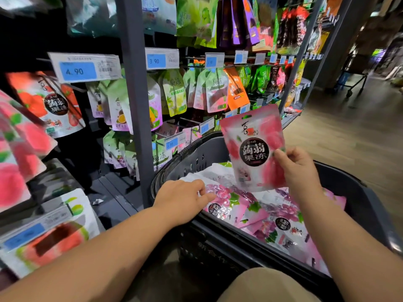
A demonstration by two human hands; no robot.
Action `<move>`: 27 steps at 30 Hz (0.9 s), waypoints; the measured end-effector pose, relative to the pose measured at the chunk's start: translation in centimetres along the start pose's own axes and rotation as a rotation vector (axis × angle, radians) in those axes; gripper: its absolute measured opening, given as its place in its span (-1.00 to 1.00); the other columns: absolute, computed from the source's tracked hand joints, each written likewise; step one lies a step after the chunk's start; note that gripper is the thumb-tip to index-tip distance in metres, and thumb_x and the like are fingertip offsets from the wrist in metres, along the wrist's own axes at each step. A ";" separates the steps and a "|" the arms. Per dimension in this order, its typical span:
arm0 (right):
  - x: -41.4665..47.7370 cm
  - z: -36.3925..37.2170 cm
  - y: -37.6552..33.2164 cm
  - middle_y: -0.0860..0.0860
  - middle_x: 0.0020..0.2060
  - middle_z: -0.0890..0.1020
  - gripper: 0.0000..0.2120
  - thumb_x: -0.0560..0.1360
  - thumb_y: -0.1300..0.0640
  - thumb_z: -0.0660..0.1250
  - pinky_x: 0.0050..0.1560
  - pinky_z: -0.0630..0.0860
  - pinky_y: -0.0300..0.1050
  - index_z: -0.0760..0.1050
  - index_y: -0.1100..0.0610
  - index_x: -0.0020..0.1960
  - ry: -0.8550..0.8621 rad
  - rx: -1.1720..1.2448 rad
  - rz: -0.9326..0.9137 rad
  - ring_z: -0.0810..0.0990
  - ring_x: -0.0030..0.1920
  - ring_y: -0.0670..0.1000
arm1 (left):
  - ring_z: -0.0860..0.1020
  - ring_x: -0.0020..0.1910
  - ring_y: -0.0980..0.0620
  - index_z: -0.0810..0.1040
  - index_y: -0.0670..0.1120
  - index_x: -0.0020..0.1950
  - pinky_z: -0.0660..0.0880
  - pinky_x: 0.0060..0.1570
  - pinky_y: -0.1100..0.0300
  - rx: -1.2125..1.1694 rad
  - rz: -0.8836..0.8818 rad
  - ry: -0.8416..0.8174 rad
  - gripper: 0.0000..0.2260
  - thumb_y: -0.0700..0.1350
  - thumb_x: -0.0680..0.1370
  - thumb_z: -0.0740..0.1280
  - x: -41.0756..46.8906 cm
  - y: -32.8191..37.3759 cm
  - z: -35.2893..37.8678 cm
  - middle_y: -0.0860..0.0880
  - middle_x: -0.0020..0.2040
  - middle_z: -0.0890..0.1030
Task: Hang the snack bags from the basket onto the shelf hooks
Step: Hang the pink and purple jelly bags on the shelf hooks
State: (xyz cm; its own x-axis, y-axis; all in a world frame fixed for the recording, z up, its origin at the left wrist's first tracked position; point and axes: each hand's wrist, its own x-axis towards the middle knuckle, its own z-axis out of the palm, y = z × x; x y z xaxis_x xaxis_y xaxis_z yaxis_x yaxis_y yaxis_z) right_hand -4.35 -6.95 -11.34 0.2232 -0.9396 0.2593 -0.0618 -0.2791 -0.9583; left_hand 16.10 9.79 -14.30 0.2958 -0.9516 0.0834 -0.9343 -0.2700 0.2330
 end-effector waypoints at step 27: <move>-0.6 5.0 2.2 -0.01 0.04 0.54 -0.61 0.52 -0.14 0.39 0.01 0.37 -0.21 0.48 0.00 0.26 -0.690 -0.930 0.115 0.51 0.03 0.01 | 0.65 -0.21 -0.01 0.71 -0.11 -0.14 0.55 -0.09 0.07 -1.134 -0.378 0.413 -0.81 -0.06 0.34 0.61 1.5 -2.1 -1.7 -0.08 -0.19 0.72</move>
State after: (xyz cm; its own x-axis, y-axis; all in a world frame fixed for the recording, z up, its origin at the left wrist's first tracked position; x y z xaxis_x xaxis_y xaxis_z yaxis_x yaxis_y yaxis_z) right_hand 0.22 -6.04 -14.16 0.6347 -0.7413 -0.2183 -0.7421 -0.5059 -0.4397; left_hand 18.85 9.23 -12.98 0.7374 -0.6710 0.0778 -0.1434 -0.0429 0.9887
